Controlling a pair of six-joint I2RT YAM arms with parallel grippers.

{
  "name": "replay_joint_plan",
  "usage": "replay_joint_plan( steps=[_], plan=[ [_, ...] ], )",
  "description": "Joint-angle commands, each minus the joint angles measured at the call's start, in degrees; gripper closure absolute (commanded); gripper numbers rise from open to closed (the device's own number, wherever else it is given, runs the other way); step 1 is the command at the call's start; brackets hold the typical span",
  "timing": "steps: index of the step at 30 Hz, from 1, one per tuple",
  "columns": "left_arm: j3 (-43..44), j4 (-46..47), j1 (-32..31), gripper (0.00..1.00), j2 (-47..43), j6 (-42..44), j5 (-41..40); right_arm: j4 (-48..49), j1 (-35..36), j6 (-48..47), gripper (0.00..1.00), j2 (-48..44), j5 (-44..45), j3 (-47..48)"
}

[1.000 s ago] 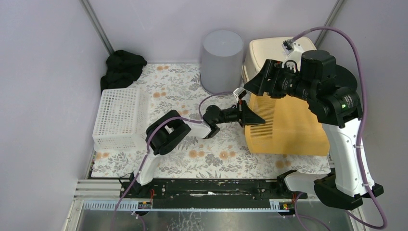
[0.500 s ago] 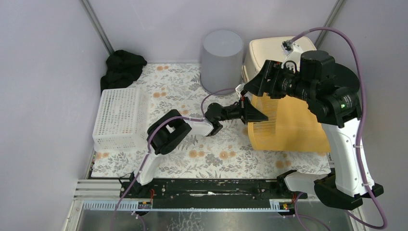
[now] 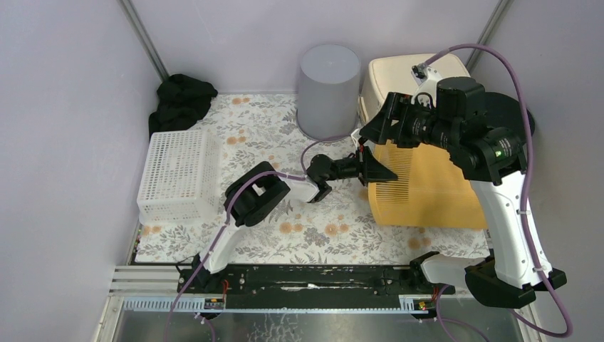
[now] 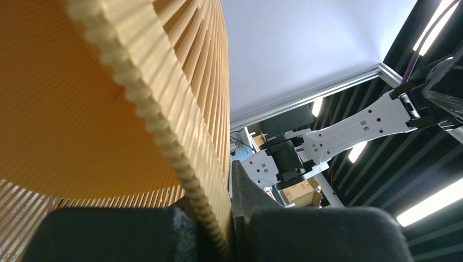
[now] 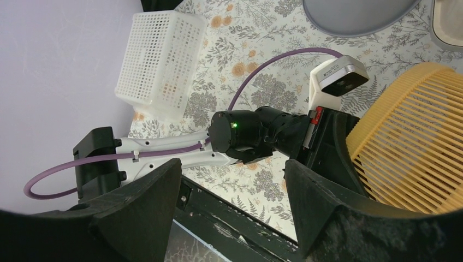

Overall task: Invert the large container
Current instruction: Turn the container upside down at the center of the board.

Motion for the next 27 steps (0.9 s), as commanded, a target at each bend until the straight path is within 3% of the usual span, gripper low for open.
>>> replay_joint_plan(
  steps=[1,15,22,27],
  plan=[
    [2.22,9.75,0.77,1.00,-0.59,0.54,-6.18,2.03,0.13,-1.21,0.23,-1.20,0.95,-0.40],
    [-6.32,9.84,1.31,0.99,-1.89,0.73,-7.18,2.99,0.07,-1.35,0.23,-1.88,0.68,-2.60],
    [-13.73,9.84,2.74,0.85,-4.08,2.56,-6.63,3.19,0.10,-1.57,0.23,-2.23,0.62,-3.48],
    [-19.32,9.70,4.49,0.63,-6.37,4.51,-6.36,3.74,0.11,-1.61,0.23,-2.35,0.29,-4.06]
  ],
)
